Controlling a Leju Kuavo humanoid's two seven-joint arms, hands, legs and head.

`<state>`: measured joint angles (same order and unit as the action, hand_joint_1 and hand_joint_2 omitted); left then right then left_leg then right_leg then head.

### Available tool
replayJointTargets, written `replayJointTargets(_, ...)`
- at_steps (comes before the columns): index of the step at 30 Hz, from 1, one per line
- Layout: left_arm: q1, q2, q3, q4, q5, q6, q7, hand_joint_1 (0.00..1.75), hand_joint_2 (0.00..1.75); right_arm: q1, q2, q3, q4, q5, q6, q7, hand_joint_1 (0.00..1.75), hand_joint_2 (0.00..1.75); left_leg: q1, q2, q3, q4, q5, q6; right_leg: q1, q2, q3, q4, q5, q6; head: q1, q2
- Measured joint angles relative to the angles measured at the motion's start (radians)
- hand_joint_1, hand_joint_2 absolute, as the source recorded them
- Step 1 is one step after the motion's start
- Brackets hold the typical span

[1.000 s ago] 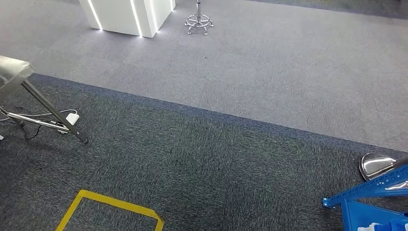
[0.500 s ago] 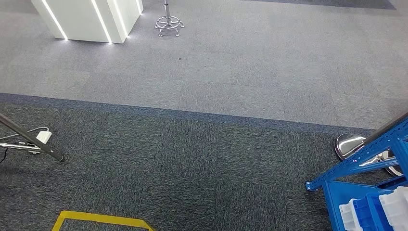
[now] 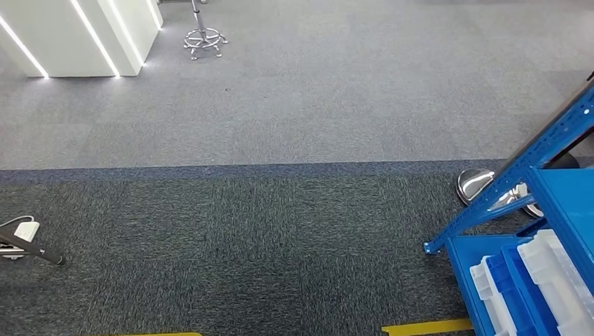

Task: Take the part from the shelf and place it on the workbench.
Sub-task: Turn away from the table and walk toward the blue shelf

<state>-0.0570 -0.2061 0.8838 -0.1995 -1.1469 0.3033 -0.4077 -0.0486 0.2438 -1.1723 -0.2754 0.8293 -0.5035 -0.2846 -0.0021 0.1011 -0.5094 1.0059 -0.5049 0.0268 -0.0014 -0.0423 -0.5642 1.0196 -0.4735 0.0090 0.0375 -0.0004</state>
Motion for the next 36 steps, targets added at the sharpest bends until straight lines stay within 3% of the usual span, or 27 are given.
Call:
replayJointTargets(1,-0.002,0.000,0.000,0.000,0.000,0.000,0.000,0.00,0.00,0.001,0.000,0.000,0.000,0.000,0.000,0.000,0.00,0.00,0.002,0.000,0.003,0.001,-0.003,-0.006,-0.001,0.009,0.001,-0.002,0.002,-0.006,0.000,0.000)
replayJointTargets(3,-0.003,0.000,0.000,0.000,-0.001,0.000,-0.001,0.00,0.00,0.000,0.000,0.000,0.000,0.000,0.000,0.000,0.00,0.00,0.006,-0.034,-0.008,0.038,-0.033,-0.017,-0.005,0.024,0.004,-0.008,0.006,-0.020,0.000,0.000)
replayJointTargets(5,-0.001,0.000,0.001,0.000,-0.002,0.000,-0.002,0.00,0.00,-0.002,0.000,0.000,0.000,0.000,0.000,0.001,0.00,0.00,0.009,-0.079,-0.061,0.154,-0.098,-0.022,-0.006,0.041,0.004,-0.010,0.009,-0.029,0.000,0.000)
replayJointTargets(6,0.001,0.000,0.001,0.000,-0.002,0.000,-0.001,0.00,0.00,-0.002,0.000,0.000,0.000,0.000,0.000,0.001,0.00,0.00,0.010,-0.088,-0.095,0.225,-0.128,-0.023,-0.004,0.051,0.003,-0.010,0.009,-0.030,0.000,0.000)
replayJointTargets(7,0.003,0.000,0.002,0.000,-0.002,0.000,-0.001,0.00,0.00,-0.002,0.000,0.000,0.000,0.001,0.000,0.001,0.00,0.00,0.010,-0.091,-0.123,0.278,-0.141,-0.023,-0.003,0.063,0.003,-0.009,0.009,-0.031,0.000,0.000)
replayJointTargets(8,0.004,0.000,0.002,0.000,-0.002,0.000,-0.001,0.00,0.00,-0.002,0.000,0.000,0.000,0.001,0.000,0.002,0.00,0.00,0.010,-0.092,-0.136,0.296,-0.134,-0.023,-0.002,0.075,0.003,-0.007,0.009,-0.032,0.000,0.000)
replayJointTargets(9,0.005,0.000,0.002,0.000,-0.002,0.000,-0.001,0.00,0.00,-0.002,0.000,0.000,0.000,0.001,0.000,0.002,0.00,0.00,0.010,-0.093,-0.130,0.274,-0.106,-0.021,-0.002,0.088,0.003,-0.005,0.008,-0.031,0.000,0.000)
replayJointTargets(10,0.005,0.000,0.002,0.000,-0.002,0.000,-0.001,0.00,0.00,-0.002,0.000,0.000,0.000,0.002,0.000,0.003,0.00,0.00,0.011,-0.100,-0.106,0.215,-0.065,-0.019,-0.002,0.101,0.003,-0.002,0.007,-0.030,0.000,0.000)
replayJointTargets(12,0.005,0.001,0.003,0.000,-0.002,0.000,-0.002,0.00,0.00,-0.003,0.000,0.000,0.000,0.003,0.000,0.003,0.00,0.00,0.012,-0.135,-0.051,0.080,-0.003,-0.013,-0.002,0.124,0.001,0.005,0.005,-0.025,0.000,0.000)
replayJointTargets(14,0.002,0.002,0.003,0.000,-0.003,0.000,-0.003,0.00,0.00,-0.003,0.001,0.000,0.000,0.004,0.001,0.003,0.00,0.00,0.011,-0.157,-0.030,0.022,0.011,-0.008,-0.003,0.140,-0.004,0.008,0.006,-0.014,0.000,0.000)
replayJointTargets(16,-0.002,0.002,0.004,0.000,-0.004,0.000,-0.004,0.00,0.00,0.000,0.001,0.000,0.000,0.008,0.002,0.003,0.00,0.00,0.009,-0.144,-0.028,0.014,0.017,0.000,-0.005,0.152,-0.009,0.005,0.009,-0.001,0.000,0.000)
replayJointTargets(18,-0.002,0.002,0.004,0.000,-0.004,0.000,-0.004,0.00,0.00,0.001,0.001,0.000,0.000,0.011,0.003,0.003,0.00,0.00,0.012,-0.123,-0.023,0.001,0.027,0.015,-0.003,0.122,-0.021,0.030,-0.010,0.008,0.001,0.000)
replayJointTargets(20,0.000,0.002,0.004,0.000,-0.005,0.000,-0.004,0.00,0.00,0.000,0.001,0.000,0.000,0.013,0.003,0.003,0.00,0.00,0.012,-0.099,-0.022,-0.006,0.032,0.025,-0.004,0.072,-0.068,0.129,-0.071,0.016,0.001,0.000)
replayJointTargets(22,0.003,0.002,0.004,0.000,-0.004,0.000,-0.004,0.00,0.00,-0.002,0.001,0.000,0.000,0.013,0.004,0.003,0.00,0.00,0.009,-0.074,-0.024,-0.006,0.031,0.028,-0.007,0.055,-0.129,0.253,-0.124,0.023,0.001,0.000)
replayJointTargets(23,0.004,0.002,0.004,0.000,-0.004,0.000,-0.004,0.00,0.00,-0.001,0.001,0.000,0.000,0.014,0.004,0.003,0.00,0.00,0.009,-0.062,-0.025,-0.006,0.030,0.027,-0.010,0.053,-0.142,0.280,-0.125,0.026,0.001,0.000)
replayJointTargets(24,0.004,0.002,0.004,0.000,-0.005,0.000,-0.004,0.00,0.00,0.000,0.001,0.000,0.000,0.014,0.004,0.004,0.00,0.00,0.009,-0.051,-0.024,-0.005,0.028,0.026,-0.012,0.049,-0.134,0.266,-0.107,0.029,0.002,0.000)
replayJointTargets(27,0.002,0.002,0.004,0.000,-0.005,0.000,-0.003,0.00,0.00,0.001,0.001,0.000,0.000,0.015,0.004,0.006,0.00,0.00,0.008,-0.024,-0.017,-0.001,0.020,0.016,-0.012,0.008,-0.029,0.071,-0.016,0.025,0.001,0.000)
replayJointTargets(29,0.001,0.002,0.004,0.000,-0.005,0.000,-0.002,0.00,0.00,0.000,0.002,0.000,0.000,0.016,0.004,0.007,0.00,0.00,0.004,-0.010,-0.013,0.002,0.013,0.004,-0.006,-0.012,0.004,0.004,-0.001,0.013,0.001,0.000)
replayJointTargets(31,-0.001,0.002,0.004,0.000,-0.005,0.000,-0.002,0.00,0.00,0.000,0.003,0.000,0.001,0.016,0.004,0.007,0.00,0.00,0.004,0.003,-0.007,0.000,0.010,-0.008,-0.002,0.003,0.002,0.001,-0.002,0.000,0.001,0.000)
replayJointTargets(32,-0.003,0.002,0.004,0.000,-0.005,0.000,-0.002,0.00,0.00,0.001,0.003,0.000,0.001,0.016,0.004,0.007,0.00,0.00,0.006,-0.001,-0.004,0.003,0.006,-0.014,-0.004,0.011,0.003,-0.002,0.001,-0.006,0.000,0.000)
replayJointTargets(34,-0.004,0.002,0.004,0.000,-0.005,0.001,-0.003,0.00,0.00,0.000,0.004,0.000,0.001,0.016,0.004,0.007,0.00,0.00,0.011,-0.038,-0.021,0.050,-0.030,-0.025,-0.009,0.028,0.005,-0.008,0.006,-0.019,0.000,0.000)
replayJointTargets(36,-0.001,0.002,0.004,0.000,-0.005,0.000,-0.003,0.00,0.00,-0.001,0.004,0.000,0.000,0.017,0.004,0.007,0.00,0.00,0.014,-0.081,-0.079,0.177,-0.099,-0.031,-0.010,0.046,0.004,-0.010,0.009,-0.027,0.000,0.000)
